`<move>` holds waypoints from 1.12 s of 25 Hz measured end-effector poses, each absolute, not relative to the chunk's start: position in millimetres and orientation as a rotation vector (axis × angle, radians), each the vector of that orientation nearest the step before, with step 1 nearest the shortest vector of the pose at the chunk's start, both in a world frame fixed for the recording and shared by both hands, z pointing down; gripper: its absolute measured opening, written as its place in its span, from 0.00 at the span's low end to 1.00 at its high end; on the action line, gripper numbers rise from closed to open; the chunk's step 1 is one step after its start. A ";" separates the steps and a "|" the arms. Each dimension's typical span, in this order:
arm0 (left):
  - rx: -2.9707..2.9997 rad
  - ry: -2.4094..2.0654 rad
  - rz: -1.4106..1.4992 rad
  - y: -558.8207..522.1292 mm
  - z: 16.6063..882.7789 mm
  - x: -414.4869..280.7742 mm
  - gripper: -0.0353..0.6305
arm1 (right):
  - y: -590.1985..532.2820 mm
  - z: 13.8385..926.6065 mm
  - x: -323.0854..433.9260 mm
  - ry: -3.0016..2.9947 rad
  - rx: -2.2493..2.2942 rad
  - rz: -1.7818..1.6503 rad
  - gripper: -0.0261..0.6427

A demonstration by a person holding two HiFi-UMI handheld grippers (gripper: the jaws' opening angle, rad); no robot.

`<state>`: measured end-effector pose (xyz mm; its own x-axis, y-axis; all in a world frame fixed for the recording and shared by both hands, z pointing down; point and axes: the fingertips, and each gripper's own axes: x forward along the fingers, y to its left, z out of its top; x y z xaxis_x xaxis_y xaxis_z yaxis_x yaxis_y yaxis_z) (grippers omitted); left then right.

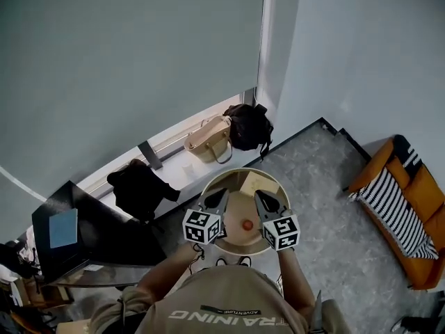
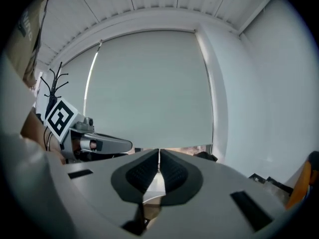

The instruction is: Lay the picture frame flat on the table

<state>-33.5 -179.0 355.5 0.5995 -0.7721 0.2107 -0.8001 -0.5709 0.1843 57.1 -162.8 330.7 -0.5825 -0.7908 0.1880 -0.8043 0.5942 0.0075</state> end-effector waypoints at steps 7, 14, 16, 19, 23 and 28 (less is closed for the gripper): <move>2.635 -1.320 0.105 -200.4 314.7 -23.3 0.06 | -178.0 298.6 68.1 -2.639 1.375 0.036 0.05; 2.597 -1.339 0.057 -217.5 303.3 -25.3 0.06 | -184.1 290.8 72.8 -2.639 1.365 -0.007 0.05; 2.593 -1.344 0.073 -218.3 305.4 -26.1 0.06 | -185.4 288.5 73.8 -2.642 1.363 -0.011 0.05; 2.591 -1.353 0.090 -217.1 307.4 -30.0 0.06 | -185.3 286.8 72.0 -2.649 1.351 -0.010 0.05; 2.586 -1.360 0.098 -214.2 309.1 -35.7 0.06 | -185.7 286.1 65.9 -2.669 1.341 -0.022 0.05; 2.572 -1.353 0.112 -210.5 313.1 -41.9 0.06 | -184.8 292.3 56.6 -2.672 1.313 0.003 0.05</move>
<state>-41.9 -210.5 313.1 0.5701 -0.8027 0.1749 -0.8206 -0.5460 0.1689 56.6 -184.8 292.3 -0.5998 -0.7864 0.1479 -0.7867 0.6133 0.0707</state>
